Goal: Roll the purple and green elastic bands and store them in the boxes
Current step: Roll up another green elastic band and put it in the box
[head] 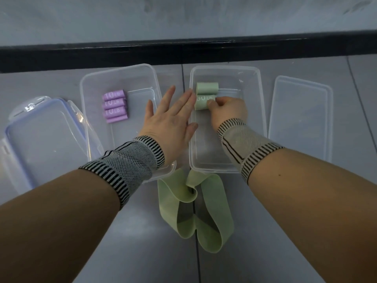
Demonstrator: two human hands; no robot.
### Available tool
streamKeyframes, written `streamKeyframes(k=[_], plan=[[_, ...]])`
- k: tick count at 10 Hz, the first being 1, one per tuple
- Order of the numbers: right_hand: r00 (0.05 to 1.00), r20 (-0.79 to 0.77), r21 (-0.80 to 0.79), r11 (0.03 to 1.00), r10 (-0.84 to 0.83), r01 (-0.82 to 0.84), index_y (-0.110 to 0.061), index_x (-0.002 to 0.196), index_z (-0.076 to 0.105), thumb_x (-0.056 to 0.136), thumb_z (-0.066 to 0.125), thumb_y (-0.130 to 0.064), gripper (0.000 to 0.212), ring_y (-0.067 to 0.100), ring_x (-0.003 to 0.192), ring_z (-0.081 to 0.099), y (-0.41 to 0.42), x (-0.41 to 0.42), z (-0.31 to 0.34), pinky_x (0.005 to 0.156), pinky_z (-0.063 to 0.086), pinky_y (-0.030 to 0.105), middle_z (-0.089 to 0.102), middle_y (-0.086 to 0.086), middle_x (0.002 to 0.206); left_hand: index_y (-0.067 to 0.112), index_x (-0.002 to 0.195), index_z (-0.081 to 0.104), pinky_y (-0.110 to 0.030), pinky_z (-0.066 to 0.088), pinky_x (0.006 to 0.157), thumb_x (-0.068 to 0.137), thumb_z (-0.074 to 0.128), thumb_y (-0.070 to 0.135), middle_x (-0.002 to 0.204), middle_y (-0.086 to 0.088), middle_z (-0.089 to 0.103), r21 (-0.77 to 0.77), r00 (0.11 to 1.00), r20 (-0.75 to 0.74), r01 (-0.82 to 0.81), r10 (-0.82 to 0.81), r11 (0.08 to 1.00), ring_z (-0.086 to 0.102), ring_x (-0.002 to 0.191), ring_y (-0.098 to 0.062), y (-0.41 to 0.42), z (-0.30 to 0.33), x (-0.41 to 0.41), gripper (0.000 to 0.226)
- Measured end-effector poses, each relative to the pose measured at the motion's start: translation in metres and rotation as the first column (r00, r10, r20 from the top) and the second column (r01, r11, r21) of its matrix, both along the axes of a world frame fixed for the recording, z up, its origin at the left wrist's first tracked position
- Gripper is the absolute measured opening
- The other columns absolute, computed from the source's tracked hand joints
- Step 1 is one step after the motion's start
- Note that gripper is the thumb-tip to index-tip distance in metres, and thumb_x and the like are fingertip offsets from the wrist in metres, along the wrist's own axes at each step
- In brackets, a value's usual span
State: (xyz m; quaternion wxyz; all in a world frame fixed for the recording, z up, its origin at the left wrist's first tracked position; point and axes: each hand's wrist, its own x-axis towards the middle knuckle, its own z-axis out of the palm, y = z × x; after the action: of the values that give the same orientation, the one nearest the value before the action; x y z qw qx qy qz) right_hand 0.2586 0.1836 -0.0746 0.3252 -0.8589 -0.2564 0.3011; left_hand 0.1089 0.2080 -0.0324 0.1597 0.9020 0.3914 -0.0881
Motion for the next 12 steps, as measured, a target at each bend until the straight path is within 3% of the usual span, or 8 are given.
streamKeyframes(k=[1, 2, 3, 5, 7, 10, 12], plan=[[0.989, 0.127, -0.034, 0.997, 0.075, -0.071, -0.011, 0.105, 0.071, 0.096, 0.050, -0.030, 0.030, 0.019, 0.078, 0.060, -0.006, 0.000, 0.003, 0.067, 0.040, 0.023, 0.069, 0.007, 0.090, 0.026, 0.149, -0.006, -0.057, 0.002, 0.114, 0.097, 0.023, 0.045, 0.157, 0.015, -0.009, 0.003, 1.000, 0.002, 0.003, -0.003, 1.000, -0.018, 0.143, -0.017, 0.000, -0.001, 0.000, 0.063], [0.984, 0.144, -0.060, 0.994, 0.100, -0.092, -0.010, 0.099, 0.071, 0.096, 0.048, -0.031, 0.031, 0.016, 0.070, 0.053, -0.007, 0.001, 0.000, 0.064, 0.038, 0.022, 0.062, 0.003, 0.078, 0.026, 0.149, -0.006, -0.057, 0.002, 0.114, 0.096, 0.023, 0.044, 0.157, 0.015, -0.009, 0.009, 1.000, 0.015, -0.001, 0.001, 1.000, -0.017, 0.143, -0.017, 0.000, -0.003, 0.000, 0.063], [0.978, 0.170, -0.056, 0.992, 0.119, -0.111, -0.010, 0.089, 0.071, 0.092, 0.051, -0.033, 0.031, 0.019, 0.069, 0.059, -0.007, -0.001, -0.001, 0.067, 0.051, 0.029, 0.068, 0.004, 0.078, 0.026, 0.149, -0.005, -0.057, 0.002, 0.114, 0.096, 0.024, 0.043, 0.157, 0.014, -0.008, 0.009, 1.000, 0.023, -0.005, 0.005, 1.000, -0.016, 0.143, -0.016, -0.001, -0.003, 0.000, 0.063], [0.980, 0.159, -0.061, 0.992, 0.116, -0.108, -0.014, 0.096, 0.073, 0.089, 0.058, -0.039, 0.030, 0.019, 0.082, 0.066, -0.007, -0.003, 0.001, 0.074, 0.051, 0.027, 0.072, 0.004, 0.088, 0.026, 0.149, -0.006, -0.057, 0.002, 0.114, 0.096, 0.023, 0.044, 0.157, 0.015, -0.008, 0.013, 1.000, 0.025, -0.009, 0.008, 1.000, -0.016, 0.143, -0.016, -0.001, -0.003, -0.001, 0.063], [0.996, 0.087, -0.064, 0.998, 0.012, -0.006, -0.014, 0.094, 0.073, 0.089, 0.058, -0.043, 0.033, 0.020, 0.080, 0.066, -0.005, -0.006, -0.002, 0.074, 0.054, 0.030, 0.072, 0.004, 0.086, 0.026, 0.149, -0.005, -0.057, 0.002, 0.114, 0.096, 0.024, 0.044, 0.157, 0.015, -0.007, 0.009, 1.000, 0.029, -0.010, 0.010, 1.000, -0.016, 0.143, -0.016, -0.001, -0.003, -0.001, 0.063], [0.990, 0.138, -0.062, 0.998, 0.038, -0.029, -0.013, 0.102, 0.067, 0.088, 0.058, -0.045, 0.036, 0.020, 0.088, 0.065, -0.001, -0.006, -0.012, 0.078, 0.052, 0.032, 0.069, 0.003, 0.097, 0.026, 0.149, -0.005, -0.057, 0.001, 0.114, 0.096, 0.022, 0.044, 0.157, 0.015, -0.008, 0.013, 1.000, 0.025, -0.008, 0.007, 1.000, -0.016, 0.143, -0.016, -0.001, -0.003, -0.001, 0.063], [0.984, 0.161, -0.055, 0.996, 0.078, -0.070, -0.016, 0.119, 0.057, 0.087, 0.060, -0.041, 0.041, 0.019, 0.100, 0.057, -0.002, -0.003, -0.015, 0.077, 0.039, 0.023, 0.058, 0.004, 0.114, 0.026, 0.149, -0.006, -0.057, 0.001, 0.114, 0.096, 0.023, 0.044, 0.157, 0.015, -0.008, 0.008, 1.000, 0.014, -0.008, 0.007, 1.000, -0.017, 0.143, -0.016, -0.001, -0.002, 0.000, 0.063]])
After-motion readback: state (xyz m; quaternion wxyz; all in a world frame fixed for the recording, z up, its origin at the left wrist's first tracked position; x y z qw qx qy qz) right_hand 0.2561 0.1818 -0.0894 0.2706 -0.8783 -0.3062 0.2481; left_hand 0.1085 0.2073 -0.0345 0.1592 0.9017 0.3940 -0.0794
